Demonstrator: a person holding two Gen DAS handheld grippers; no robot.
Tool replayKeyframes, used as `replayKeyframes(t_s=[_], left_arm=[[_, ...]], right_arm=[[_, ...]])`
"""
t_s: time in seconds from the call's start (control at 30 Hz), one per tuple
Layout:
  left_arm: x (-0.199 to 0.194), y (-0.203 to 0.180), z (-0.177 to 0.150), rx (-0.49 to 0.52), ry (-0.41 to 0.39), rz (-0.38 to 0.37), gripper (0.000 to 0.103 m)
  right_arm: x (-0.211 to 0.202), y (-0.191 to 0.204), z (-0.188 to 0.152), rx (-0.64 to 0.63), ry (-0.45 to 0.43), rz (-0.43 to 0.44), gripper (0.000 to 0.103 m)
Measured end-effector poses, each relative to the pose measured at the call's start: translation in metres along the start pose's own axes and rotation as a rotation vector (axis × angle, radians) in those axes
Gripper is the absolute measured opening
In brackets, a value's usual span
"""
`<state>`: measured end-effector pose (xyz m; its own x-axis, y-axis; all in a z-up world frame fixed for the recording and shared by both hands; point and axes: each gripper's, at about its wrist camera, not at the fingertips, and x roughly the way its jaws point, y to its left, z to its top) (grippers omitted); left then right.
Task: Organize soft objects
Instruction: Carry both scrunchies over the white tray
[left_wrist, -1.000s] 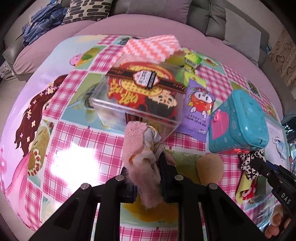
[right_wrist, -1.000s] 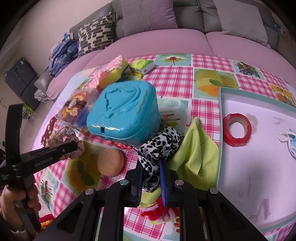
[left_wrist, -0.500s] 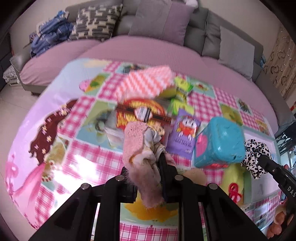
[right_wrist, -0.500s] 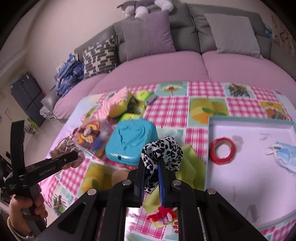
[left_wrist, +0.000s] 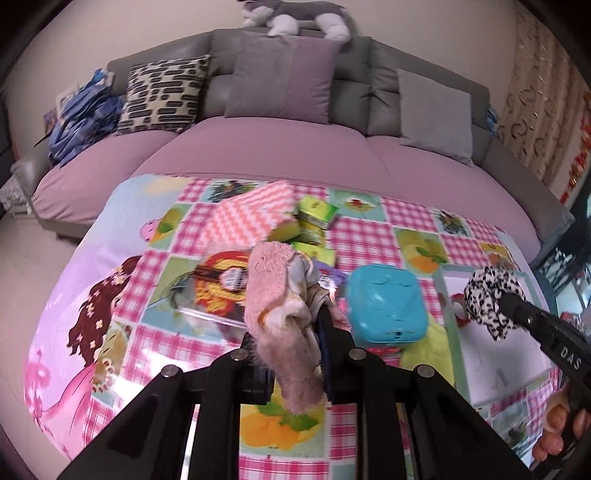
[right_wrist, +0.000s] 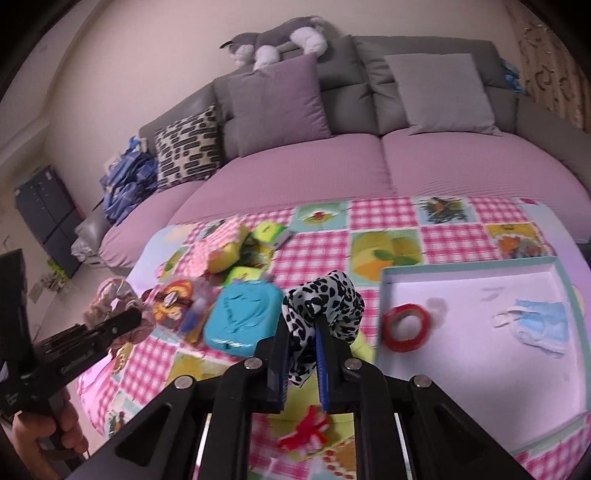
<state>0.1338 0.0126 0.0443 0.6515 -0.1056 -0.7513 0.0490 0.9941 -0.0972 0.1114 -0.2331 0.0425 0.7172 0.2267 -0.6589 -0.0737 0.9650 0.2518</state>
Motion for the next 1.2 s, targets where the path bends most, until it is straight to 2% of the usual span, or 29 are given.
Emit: replayKeyframes(t_s=[0.53,0.67,0.97,1.2], left_arm=[[0.011,-0.1,0.005,0.187,0.059,-0.075,0.02],[0.015,-0.124,0.004,0.241,0.079,-0.084,0.02],[0.017,-0.172,0.012,0.336,0.063,-0.112,0.021],[0.036,-0.212,-0.001,0.397,0.097,-0.182,0.021]], right_arm=[[-0.018,-0.09,0.0,0.156,-0.012,-0.245,0.013],[-0.028,-0.112,0.0,0.207,-0.028,-0.289,0.013],[-0.053,-0.163,-0.006,0.34,-0.059,-0.4,0.013],[-0.057,-0.18,-0.011,0.38,-0.05,-0.451,0.013]])
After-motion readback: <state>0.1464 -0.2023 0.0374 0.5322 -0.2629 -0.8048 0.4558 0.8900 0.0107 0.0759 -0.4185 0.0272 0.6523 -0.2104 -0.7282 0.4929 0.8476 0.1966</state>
